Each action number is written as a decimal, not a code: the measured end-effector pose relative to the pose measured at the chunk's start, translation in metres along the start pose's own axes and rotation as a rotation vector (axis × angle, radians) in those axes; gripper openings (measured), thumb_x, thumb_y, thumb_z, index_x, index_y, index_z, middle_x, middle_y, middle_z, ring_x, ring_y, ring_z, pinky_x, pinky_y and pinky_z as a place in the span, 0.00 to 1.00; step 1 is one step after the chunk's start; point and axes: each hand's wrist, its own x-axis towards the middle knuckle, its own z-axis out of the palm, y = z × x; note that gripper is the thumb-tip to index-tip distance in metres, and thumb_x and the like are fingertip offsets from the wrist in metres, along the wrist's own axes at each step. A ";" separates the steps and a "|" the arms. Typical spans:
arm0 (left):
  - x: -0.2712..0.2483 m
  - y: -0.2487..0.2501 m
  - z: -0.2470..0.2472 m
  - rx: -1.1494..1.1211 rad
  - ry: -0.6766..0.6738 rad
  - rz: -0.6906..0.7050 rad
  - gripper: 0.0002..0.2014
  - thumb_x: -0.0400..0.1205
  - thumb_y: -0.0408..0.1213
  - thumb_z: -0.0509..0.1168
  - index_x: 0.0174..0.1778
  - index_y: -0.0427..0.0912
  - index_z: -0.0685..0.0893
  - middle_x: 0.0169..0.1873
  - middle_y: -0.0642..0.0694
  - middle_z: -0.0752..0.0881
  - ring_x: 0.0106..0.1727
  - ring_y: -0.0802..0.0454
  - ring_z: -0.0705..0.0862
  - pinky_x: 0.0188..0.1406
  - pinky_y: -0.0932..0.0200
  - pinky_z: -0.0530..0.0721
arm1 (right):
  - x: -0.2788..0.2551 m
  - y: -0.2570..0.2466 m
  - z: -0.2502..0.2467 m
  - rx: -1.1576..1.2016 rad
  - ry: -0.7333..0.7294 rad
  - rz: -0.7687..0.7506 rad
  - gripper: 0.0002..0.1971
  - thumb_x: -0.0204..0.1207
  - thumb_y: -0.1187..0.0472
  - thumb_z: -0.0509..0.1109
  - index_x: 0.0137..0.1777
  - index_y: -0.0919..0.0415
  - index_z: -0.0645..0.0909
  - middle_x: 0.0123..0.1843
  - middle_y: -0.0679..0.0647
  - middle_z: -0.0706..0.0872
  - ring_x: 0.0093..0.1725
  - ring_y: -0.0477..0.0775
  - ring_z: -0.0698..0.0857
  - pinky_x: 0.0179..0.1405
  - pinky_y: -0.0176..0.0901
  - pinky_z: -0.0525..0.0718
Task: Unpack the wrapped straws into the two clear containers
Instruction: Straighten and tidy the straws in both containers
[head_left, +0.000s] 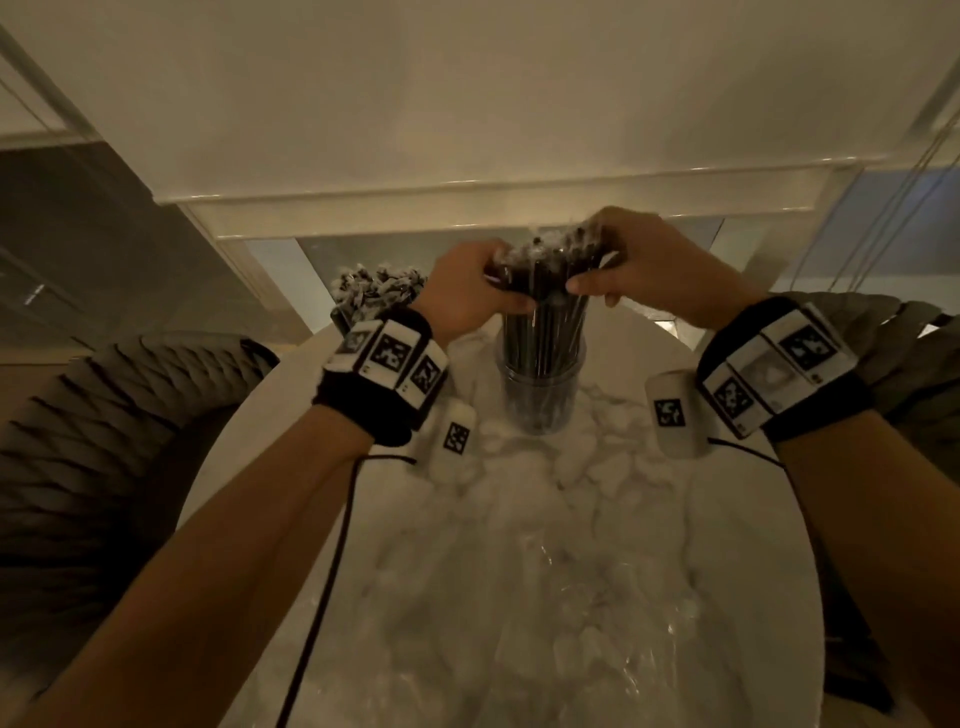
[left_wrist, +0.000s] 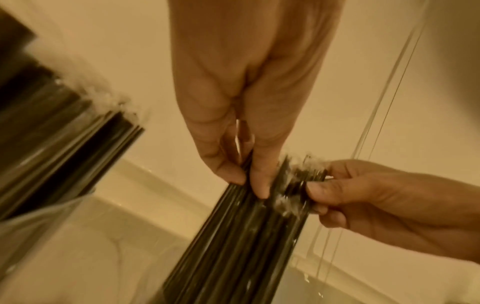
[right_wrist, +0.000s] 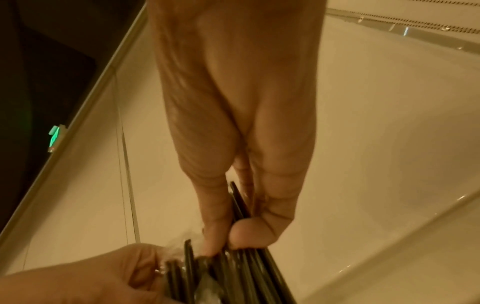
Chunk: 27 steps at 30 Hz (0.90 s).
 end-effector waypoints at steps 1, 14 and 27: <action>0.001 0.002 -0.004 -0.021 -0.008 0.018 0.14 0.65 0.31 0.79 0.45 0.39 0.86 0.42 0.44 0.88 0.48 0.47 0.86 0.54 0.50 0.83 | 0.001 -0.002 -0.002 0.035 0.000 0.008 0.21 0.69 0.68 0.77 0.61 0.68 0.76 0.53 0.60 0.85 0.36 0.54 0.85 0.29 0.34 0.85; -0.051 -0.026 0.053 -0.046 0.264 -0.124 0.21 0.78 0.32 0.66 0.68 0.37 0.73 0.62 0.40 0.78 0.59 0.46 0.81 0.59 0.52 0.82 | -0.022 0.036 0.030 0.059 -0.058 0.182 0.31 0.72 0.59 0.76 0.73 0.53 0.69 0.61 0.55 0.79 0.43 0.55 0.87 0.34 0.40 0.87; -0.017 0.005 0.028 0.217 0.017 0.003 0.16 0.84 0.35 0.61 0.68 0.37 0.74 0.63 0.36 0.82 0.65 0.40 0.80 0.50 0.64 0.69 | -0.011 0.003 0.023 -0.190 -0.043 0.098 0.08 0.81 0.66 0.62 0.57 0.63 0.75 0.44 0.49 0.79 0.49 0.54 0.78 0.47 0.42 0.71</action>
